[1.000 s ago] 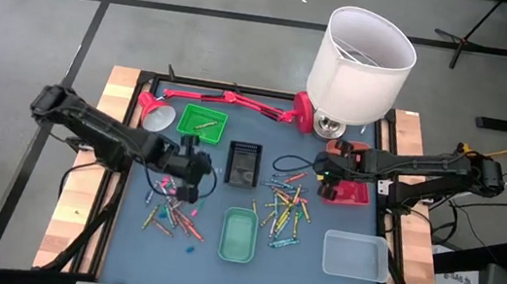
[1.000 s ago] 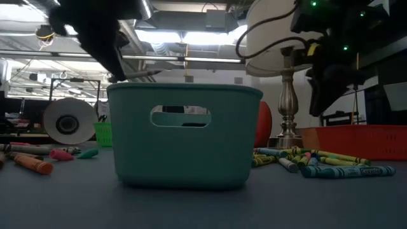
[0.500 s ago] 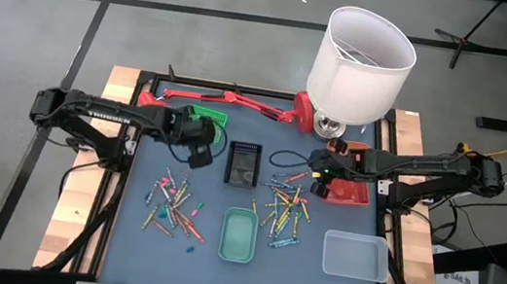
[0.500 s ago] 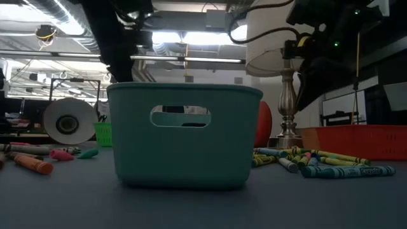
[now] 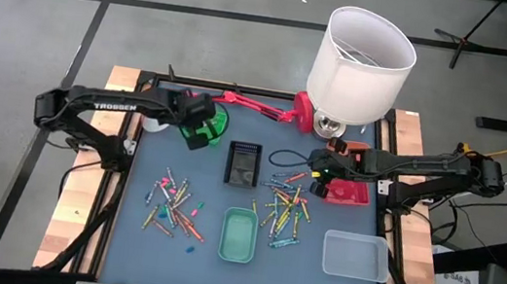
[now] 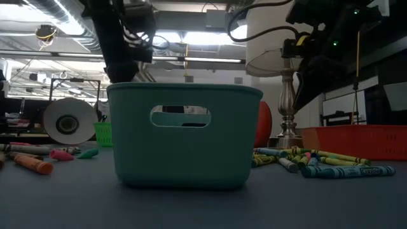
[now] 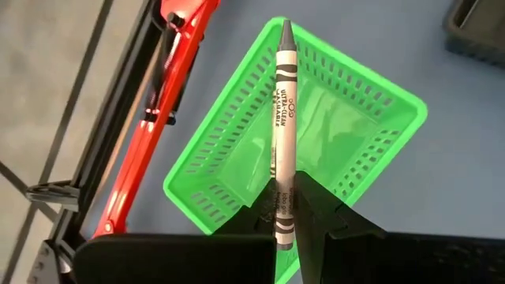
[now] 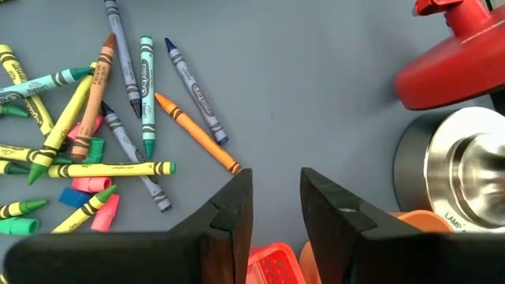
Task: Sort crayons
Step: Put the gray crayon into the green bin, then put the blue green crayon into the orange bin
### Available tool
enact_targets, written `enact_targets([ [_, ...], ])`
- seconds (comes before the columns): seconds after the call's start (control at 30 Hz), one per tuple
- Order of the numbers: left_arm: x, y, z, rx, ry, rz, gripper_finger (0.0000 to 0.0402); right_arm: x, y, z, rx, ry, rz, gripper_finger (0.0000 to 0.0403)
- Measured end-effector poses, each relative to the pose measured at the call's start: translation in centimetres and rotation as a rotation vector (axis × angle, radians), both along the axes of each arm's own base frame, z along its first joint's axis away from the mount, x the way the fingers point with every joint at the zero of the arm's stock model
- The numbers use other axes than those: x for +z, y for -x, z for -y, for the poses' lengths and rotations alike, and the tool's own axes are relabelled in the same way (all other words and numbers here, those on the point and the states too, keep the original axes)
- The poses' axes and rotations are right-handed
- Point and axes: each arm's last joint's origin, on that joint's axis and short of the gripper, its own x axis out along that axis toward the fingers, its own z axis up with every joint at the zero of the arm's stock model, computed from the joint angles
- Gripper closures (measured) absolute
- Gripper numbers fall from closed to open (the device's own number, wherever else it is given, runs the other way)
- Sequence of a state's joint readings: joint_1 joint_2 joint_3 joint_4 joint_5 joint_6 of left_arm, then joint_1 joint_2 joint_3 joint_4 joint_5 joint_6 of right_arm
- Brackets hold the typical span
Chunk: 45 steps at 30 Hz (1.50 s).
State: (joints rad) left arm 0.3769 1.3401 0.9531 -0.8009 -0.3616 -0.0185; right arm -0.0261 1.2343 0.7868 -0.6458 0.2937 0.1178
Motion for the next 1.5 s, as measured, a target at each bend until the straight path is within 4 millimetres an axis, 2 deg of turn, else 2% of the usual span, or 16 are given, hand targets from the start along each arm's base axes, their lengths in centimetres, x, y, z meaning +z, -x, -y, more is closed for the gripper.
enact_targets([
  [0.2, -0.6, -0.1, -0.7, 0.016, 0.037, -0.013, 0.0395, 0.0, 0.1, 0.0, -0.006, -0.003, -0.008, 0.0297],
  [0.5, -0.7, -0.1, -0.7, 0.015, 0.04, -0.014, 0.0393, 0.0, 0.0, -0.1, 0.004, -0.023, -0.003, 0.0297],
  [0.97, -0.7, 0.3, -1.5, 0.05, 0.04, -0.013, 0.032, 0.5, -0.9, -0.1, 0.013, -0.033, 0.109, 0.0297],
  [1.2, -0.7, 0.2, -1.4, 0.048, 0.04, -0.013, 0.0306, 0.8, -2.0, -0.4, 0.078, -0.128, 0.216, 0.0297],
  [1.33, -0.6, 0.2, -1.5, 0.048, 0.036, -0.004, 0.0306, 0.2, -3.1, -0.5, 0.113, -0.175, 0.24, 0.0297],
  [1.5, -0.6, 0.2, -1.5, 0.05, 0.036, -0.004, 0.0305, -1.7, -4.6, -0.5, 0.122, -0.195, 0.211, 0.0297],
])
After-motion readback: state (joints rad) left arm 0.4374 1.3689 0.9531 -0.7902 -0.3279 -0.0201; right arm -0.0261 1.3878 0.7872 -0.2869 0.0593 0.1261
